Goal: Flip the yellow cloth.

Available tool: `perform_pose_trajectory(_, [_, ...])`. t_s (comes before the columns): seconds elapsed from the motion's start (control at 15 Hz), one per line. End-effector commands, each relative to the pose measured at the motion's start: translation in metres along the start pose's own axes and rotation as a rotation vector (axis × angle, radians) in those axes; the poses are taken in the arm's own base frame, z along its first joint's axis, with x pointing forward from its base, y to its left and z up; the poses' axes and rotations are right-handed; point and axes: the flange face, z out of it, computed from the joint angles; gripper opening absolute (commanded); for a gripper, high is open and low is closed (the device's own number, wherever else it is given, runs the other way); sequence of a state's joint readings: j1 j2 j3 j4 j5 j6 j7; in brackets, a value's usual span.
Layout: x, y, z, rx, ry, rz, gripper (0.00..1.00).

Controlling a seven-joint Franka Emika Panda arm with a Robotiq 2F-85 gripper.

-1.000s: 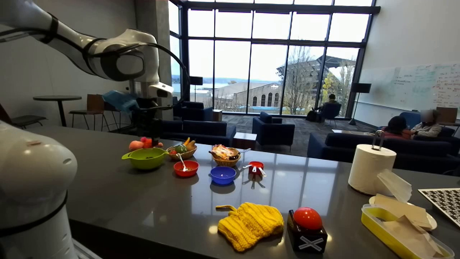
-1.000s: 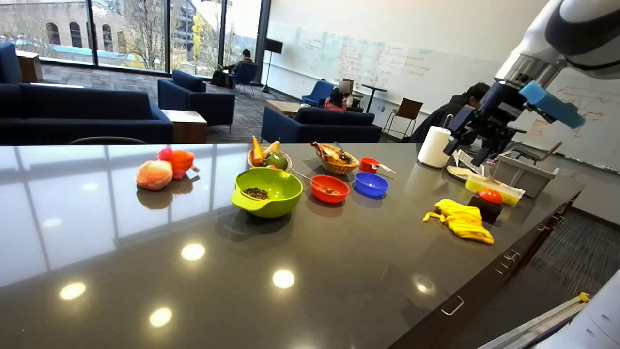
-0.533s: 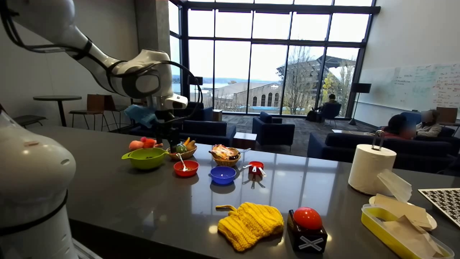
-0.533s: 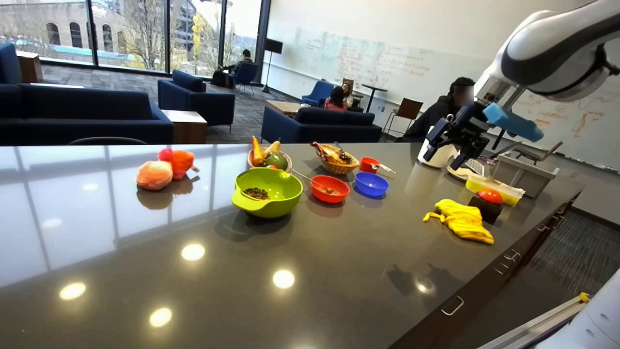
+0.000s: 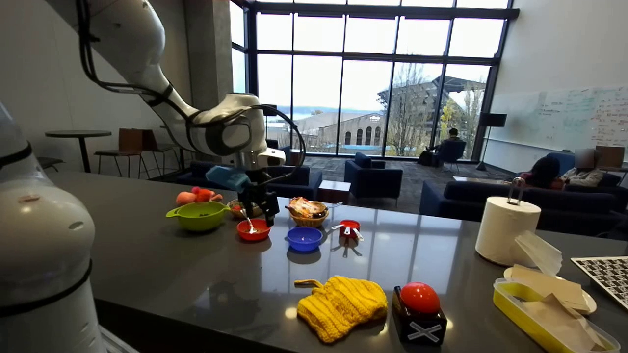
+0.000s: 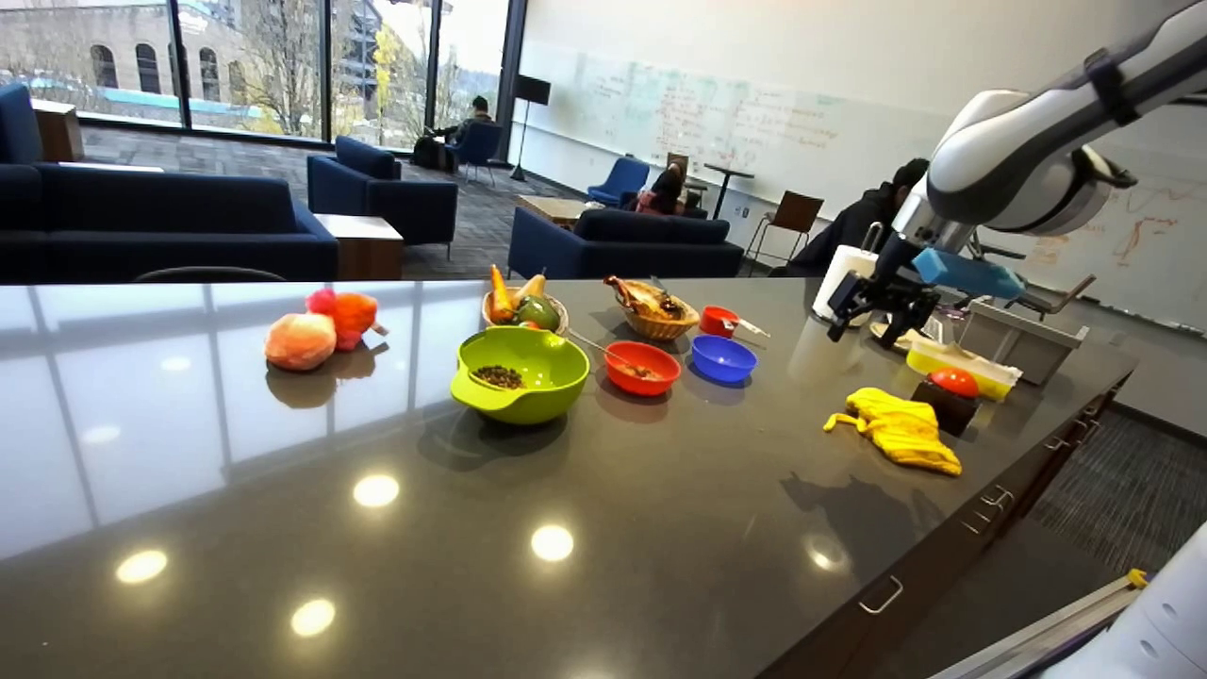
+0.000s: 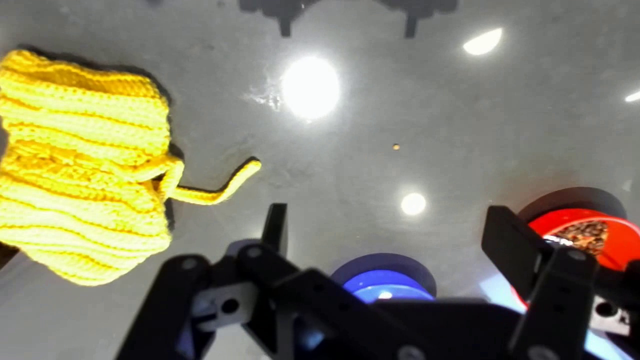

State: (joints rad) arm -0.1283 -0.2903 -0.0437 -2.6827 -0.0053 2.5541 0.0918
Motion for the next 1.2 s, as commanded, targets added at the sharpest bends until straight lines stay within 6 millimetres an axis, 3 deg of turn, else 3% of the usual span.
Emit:
perform_pose_trajectory(0.0, [0.025,0.035,0.017,-0.057,0.003,0.023,1.00])
perform_pose_trajectory(0.47, [0.048,0.102,0.031,-0.123,0.033,0.144,1.00])
perform_pose_trajectory(0.53, [0.041,0.089,0.030,-0.113,0.021,0.104,1.00])
perform_pose_trajectory(0.73, [0.044,0.102,0.032,-0.119,0.020,0.131,1.00])
perform_pose_trajectory(1.13, [0.045,0.101,0.032,-0.118,0.020,0.135,1.00])
